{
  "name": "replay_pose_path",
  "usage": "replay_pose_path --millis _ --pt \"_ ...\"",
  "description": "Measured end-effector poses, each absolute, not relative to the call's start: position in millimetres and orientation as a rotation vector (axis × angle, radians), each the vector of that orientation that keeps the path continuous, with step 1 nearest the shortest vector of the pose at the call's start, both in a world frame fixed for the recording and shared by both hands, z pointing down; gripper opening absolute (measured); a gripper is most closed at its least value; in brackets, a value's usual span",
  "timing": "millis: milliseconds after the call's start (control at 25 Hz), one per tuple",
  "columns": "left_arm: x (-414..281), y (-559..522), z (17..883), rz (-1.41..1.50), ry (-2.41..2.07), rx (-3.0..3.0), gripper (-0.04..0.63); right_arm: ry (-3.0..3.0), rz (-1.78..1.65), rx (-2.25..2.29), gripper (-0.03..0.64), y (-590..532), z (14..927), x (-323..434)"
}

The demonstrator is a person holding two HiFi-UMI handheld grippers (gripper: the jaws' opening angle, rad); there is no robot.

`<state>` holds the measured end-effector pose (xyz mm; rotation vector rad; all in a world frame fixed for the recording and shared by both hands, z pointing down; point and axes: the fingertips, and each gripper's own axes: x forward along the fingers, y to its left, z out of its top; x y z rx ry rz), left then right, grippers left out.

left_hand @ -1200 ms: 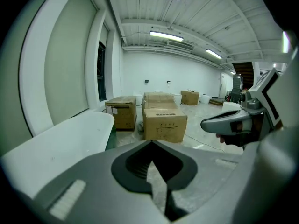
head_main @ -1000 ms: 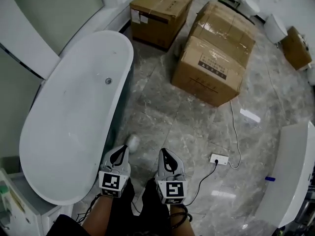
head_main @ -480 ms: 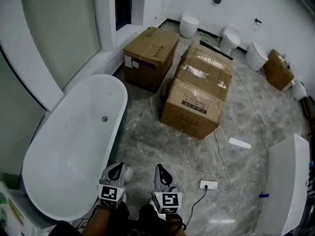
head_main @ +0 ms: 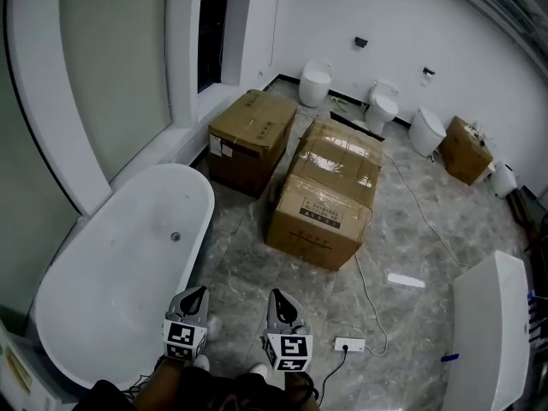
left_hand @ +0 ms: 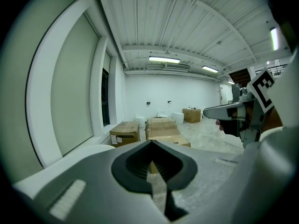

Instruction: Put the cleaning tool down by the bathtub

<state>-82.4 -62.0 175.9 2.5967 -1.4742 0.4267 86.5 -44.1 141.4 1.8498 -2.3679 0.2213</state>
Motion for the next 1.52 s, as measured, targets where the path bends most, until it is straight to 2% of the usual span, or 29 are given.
replay_pose_path --millis 640,1520 --pt "-82 -77 86 0.24 -1.538 2.7 0.0 -2.397 0.081 1.926 0.012 -42 78 102" --pt "-83 -77 79 0.213 -1.581 2.733 0.0 -2.386 0.08 1.937 0.012 -46 85 102"
